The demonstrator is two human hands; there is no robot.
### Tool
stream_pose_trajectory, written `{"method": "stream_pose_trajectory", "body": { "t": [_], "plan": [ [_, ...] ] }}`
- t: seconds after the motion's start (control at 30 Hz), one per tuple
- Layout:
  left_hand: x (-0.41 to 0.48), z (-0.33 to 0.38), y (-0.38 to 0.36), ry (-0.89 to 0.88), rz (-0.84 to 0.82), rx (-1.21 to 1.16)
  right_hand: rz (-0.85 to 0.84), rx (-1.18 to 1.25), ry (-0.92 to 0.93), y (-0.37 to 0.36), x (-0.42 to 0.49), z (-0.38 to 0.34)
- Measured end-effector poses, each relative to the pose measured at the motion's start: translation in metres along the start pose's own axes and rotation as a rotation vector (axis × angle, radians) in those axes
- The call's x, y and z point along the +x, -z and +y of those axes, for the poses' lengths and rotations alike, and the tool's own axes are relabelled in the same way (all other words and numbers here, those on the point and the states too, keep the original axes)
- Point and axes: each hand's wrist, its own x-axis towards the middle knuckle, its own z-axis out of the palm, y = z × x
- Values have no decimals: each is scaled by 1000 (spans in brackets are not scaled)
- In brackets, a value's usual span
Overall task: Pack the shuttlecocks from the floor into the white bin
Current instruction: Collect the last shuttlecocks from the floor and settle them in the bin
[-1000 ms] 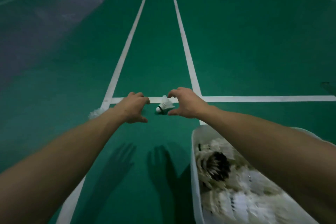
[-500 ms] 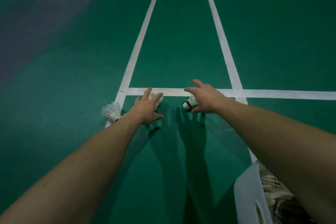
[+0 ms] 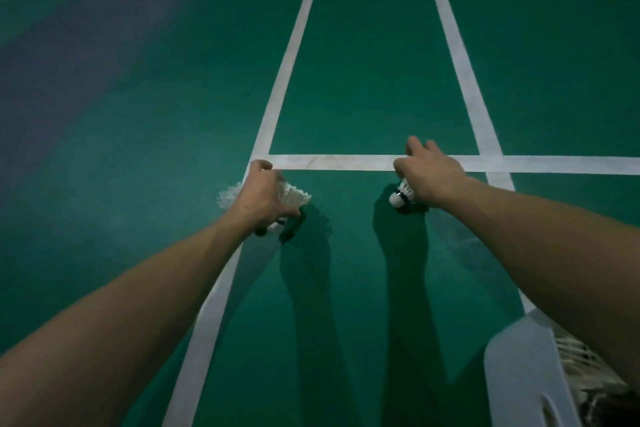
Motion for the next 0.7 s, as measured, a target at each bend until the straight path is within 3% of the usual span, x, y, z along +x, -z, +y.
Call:
{"method": "stream_pose_trajectory", "body": {
  "t": [0.17,0.3,0.4,0.53,0.7],
  "plan": [
    [-15,-36,17,19,-114,343,-138,-73,79,-2,-2,-6],
    [-17,-62,13,17,-220,236,-155,72,124,-5,-2,-11],
    [-16,-67,10,30,-190,110,-158,148,134,-8,-1,-8],
    [-15,-57,4,31,-128,110,-167,217,117,-13,0,-1],
    [-19,-41,2,9,-127,-109,-180,276,115,-11,1,-2]
  ]
}}
